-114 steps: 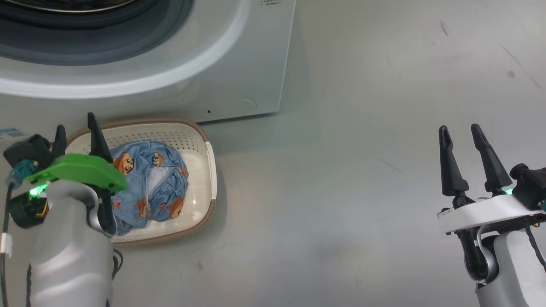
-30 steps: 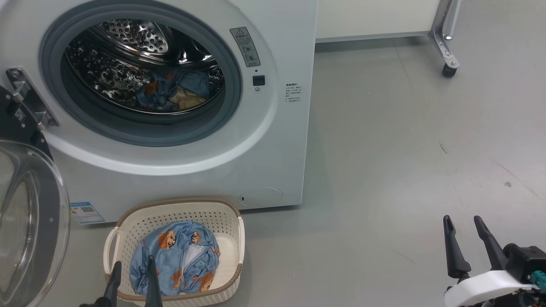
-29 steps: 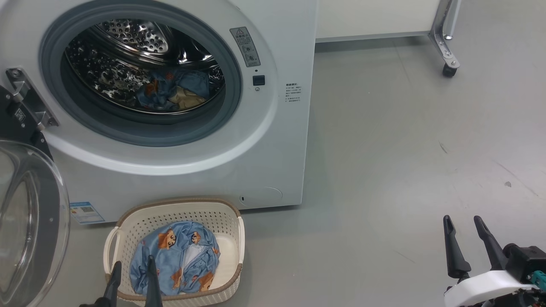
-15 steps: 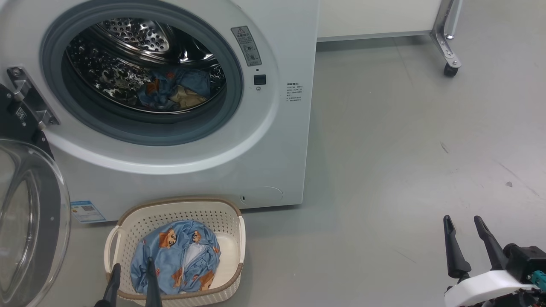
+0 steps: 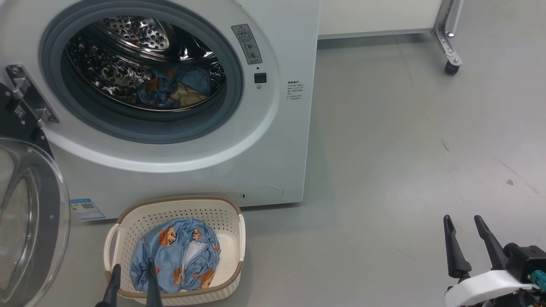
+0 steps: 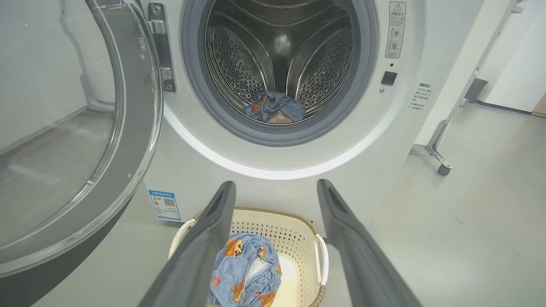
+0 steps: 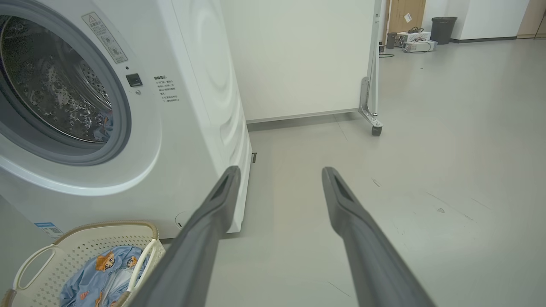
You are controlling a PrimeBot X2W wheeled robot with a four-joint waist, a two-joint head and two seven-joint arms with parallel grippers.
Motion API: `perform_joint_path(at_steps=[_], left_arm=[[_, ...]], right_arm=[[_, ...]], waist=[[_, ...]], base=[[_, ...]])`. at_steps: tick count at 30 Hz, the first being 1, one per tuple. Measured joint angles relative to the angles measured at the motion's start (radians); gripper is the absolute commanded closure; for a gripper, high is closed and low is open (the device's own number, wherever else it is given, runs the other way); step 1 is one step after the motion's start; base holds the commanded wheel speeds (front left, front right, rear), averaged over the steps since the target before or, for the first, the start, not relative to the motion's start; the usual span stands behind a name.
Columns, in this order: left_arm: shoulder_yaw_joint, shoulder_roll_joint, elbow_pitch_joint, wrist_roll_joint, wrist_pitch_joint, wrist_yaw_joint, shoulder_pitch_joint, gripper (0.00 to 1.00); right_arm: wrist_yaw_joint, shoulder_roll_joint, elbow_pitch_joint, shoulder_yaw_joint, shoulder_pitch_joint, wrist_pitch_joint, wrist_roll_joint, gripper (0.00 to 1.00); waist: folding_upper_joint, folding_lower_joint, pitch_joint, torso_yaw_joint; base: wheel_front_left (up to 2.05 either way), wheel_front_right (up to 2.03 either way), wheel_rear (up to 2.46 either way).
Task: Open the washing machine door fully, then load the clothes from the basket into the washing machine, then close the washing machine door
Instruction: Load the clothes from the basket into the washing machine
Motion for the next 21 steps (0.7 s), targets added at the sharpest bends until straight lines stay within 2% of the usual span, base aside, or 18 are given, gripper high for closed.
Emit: perform_joint_path(at_steps=[14,21], left_arm=[[0.012,0.003,-0.016,0.015,0.000,0.012,0.008,0.00],[0.040,0.006,0.004,0.012,0.034,0.014,-0.016,0.00]], right_arm=[[0.000,-0.002,-0.024,0.025,-0.028,0.000,0.000,0.00],[0.000,0.001,-0.038,0.039,-0.063,0.000,0.001,0.00]], waist=[[0.0000,0.0000,0.070,-0.024],[0.0000,0.0000,0.133,-0.051]], base=[[0.00,0.00,0.00],[0.00,0.00,0.00]])
